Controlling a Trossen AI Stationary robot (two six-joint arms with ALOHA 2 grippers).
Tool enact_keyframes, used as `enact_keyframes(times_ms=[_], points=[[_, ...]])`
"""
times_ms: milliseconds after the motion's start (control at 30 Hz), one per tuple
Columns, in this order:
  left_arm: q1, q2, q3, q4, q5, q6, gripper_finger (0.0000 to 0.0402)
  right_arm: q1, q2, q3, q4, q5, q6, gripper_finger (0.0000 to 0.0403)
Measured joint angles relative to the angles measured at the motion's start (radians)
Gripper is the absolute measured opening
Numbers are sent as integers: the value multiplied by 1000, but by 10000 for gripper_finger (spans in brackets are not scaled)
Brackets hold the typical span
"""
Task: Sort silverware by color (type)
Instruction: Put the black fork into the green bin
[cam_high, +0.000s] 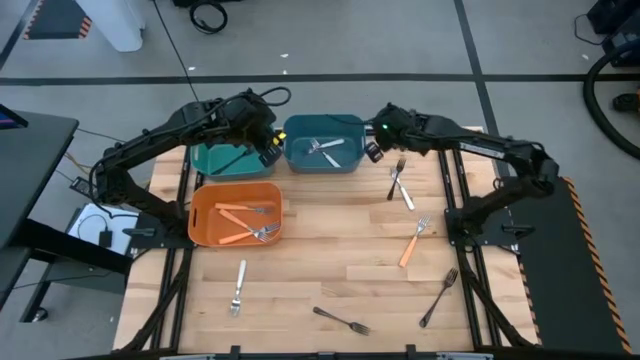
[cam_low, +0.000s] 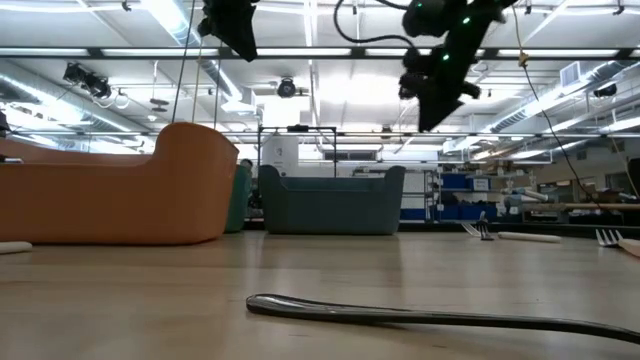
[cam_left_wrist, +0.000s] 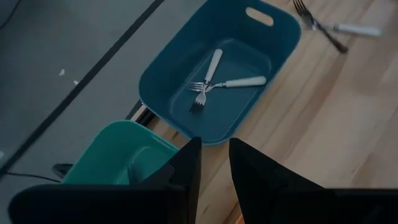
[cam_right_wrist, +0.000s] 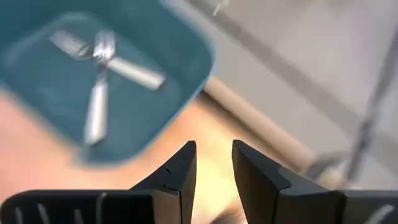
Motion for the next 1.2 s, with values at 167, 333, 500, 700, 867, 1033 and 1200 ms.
enact_keyframes(times_ms=[167,333,500,700,867,1033,1200], points=[[0,0,0,-12,0,75,91,23,-54,0,-265,-269,312,109],[0,0,0,-12,0,152,91,116,-63,0,-535,-387,458,109],[0,0,0,-12,0,203,91,271,-63,-17,-654,-423,698,109],[0,0,0,-15,0,272,91,489,-61,-22,-650,-434,1031,109],[0,0,0,-25,0,295,91,685,-61,-22,-649,-422,1383,109],[0,0,0,-27,0,297,91,862,-61,-22,-650,-384,1625,109],[0,0,0,-27,0,330,91,992,-61,-22,-648,-429,1751,109]])
